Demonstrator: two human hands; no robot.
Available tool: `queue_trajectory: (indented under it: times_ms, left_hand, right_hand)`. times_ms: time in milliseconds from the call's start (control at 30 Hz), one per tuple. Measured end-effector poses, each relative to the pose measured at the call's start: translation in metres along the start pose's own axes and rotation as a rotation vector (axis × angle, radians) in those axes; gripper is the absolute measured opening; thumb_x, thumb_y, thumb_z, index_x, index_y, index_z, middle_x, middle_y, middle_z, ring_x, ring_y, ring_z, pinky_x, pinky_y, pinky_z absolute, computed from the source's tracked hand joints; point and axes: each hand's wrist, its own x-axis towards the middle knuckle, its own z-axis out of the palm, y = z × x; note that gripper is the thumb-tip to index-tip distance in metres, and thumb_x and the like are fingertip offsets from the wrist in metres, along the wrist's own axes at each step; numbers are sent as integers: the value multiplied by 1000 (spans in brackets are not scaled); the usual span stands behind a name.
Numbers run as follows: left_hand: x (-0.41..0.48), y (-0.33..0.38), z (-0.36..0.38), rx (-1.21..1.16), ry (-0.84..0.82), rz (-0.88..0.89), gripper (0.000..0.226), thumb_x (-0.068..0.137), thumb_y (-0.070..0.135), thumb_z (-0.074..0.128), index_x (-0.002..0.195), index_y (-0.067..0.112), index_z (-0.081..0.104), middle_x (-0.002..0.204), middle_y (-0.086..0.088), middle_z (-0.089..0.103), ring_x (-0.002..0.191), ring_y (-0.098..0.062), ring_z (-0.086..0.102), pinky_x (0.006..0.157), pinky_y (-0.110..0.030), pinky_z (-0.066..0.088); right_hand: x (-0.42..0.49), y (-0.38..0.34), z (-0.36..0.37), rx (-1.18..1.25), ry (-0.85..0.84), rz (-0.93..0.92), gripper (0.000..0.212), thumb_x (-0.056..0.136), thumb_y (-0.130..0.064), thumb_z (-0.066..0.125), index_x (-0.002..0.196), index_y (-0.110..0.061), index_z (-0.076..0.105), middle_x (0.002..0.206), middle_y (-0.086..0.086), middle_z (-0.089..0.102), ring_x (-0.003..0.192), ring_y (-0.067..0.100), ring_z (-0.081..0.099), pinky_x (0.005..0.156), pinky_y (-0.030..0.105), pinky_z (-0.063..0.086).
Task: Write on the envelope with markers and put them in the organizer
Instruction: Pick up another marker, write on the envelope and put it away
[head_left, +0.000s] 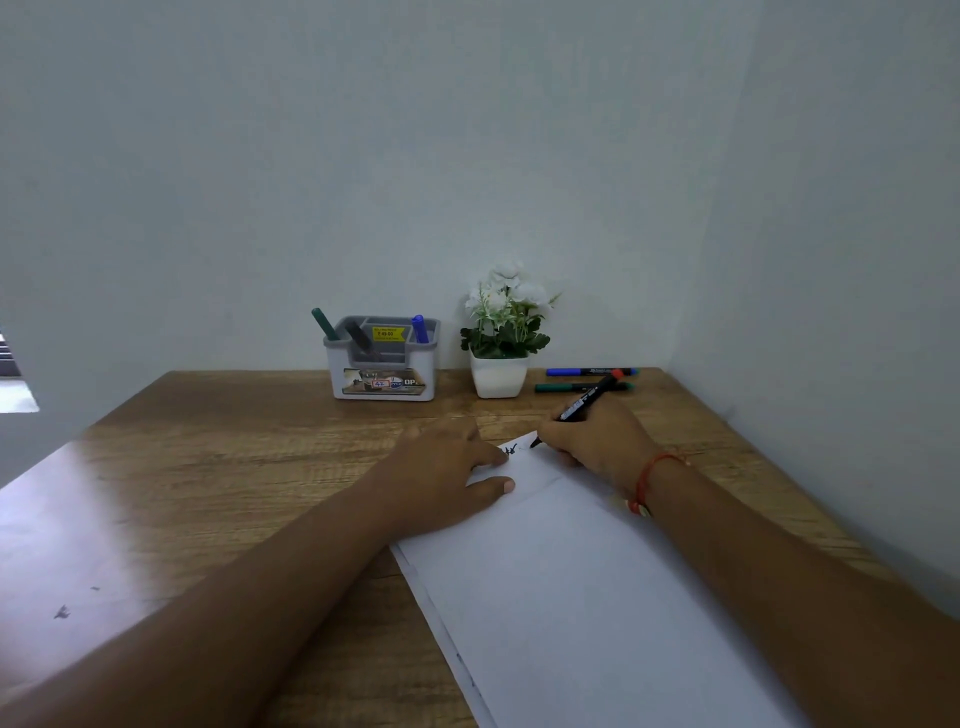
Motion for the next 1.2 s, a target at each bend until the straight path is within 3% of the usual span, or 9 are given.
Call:
queue_trajectory:
  times_ms: [133,333,467,633,733,867,1067,1200]
  left_hand:
    - [0,0,0,-3,6,-2,48,95,60,39,137,39,51,112,8,49,108,-10,44,90,-37,37]
    - [0,0,0,-7,7,0,48,95,59,40,137,38,51,112,8,50,108,-10,44,91,-37,37]
    - [-1,1,0,-2,8,-3,47,95,59,39,137,39,50,113,8,49,109,-10,44,95,-40,37]
    - [0,0,1,-10,18,2,47,95,60,40,136,39,52,106,11,45,106,-9,45,91,-38,37]
    - [0,0,1,-13,17,-2,47,95,59,40,136,39,52,102,12,41,105,-9,44,91,-38,37]
    - [1,0,1,-15,16,3,48,95,59,41,137,39,52,104,11,44,102,-8,43,91,-37,38]
    - [1,-1,2,-2,18,6,47,95,59,40,137,40,51,103,11,44,97,-5,37,85,-34,33]
    - [2,-1,2,1,7,1,47,96,59,40,137,39,50,101,12,41,94,-4,36,85,-34,33]
  right_hand:
    - [2,0,5,-34,43,5,12,84,-23,65,76,-12,64,62,3,64,52,14,56,52,24,43]
    - [2,-4,0,-84,2,-6,27,81,-21,63,58,-19,50,52,-5,54,46,8,49,48,21,36]
    - [3,-3,2,-75,35,-17,11,83,-22,66,77,-13,67,63,-1,65,51,9,61,55,23,46]
    - [3,-2,0,-77,34,-37,14,84,-24,69,88,-10,68,76,2,69,58,12,64,59,27,54]
    - [6,0,-1,-151,52,-53,17,85,-30,71,79,-16,63,74,1,65,66,15,59,57,28,47]
    - [8,2,-2,-172,70,-55,26,86,-30,71,66,-19,60,67,-2,60,61,11,53,54,27,40]
    - [7,2,3,-179,97,-80,19,87,-28,70,82,-11,72,82,2,69,74,15,60,71,34,53]
    - [8,3,4,-185,116,-82,18,89,-28,69,85,-10,73,86,3,70,77,16,62,72,33,53]
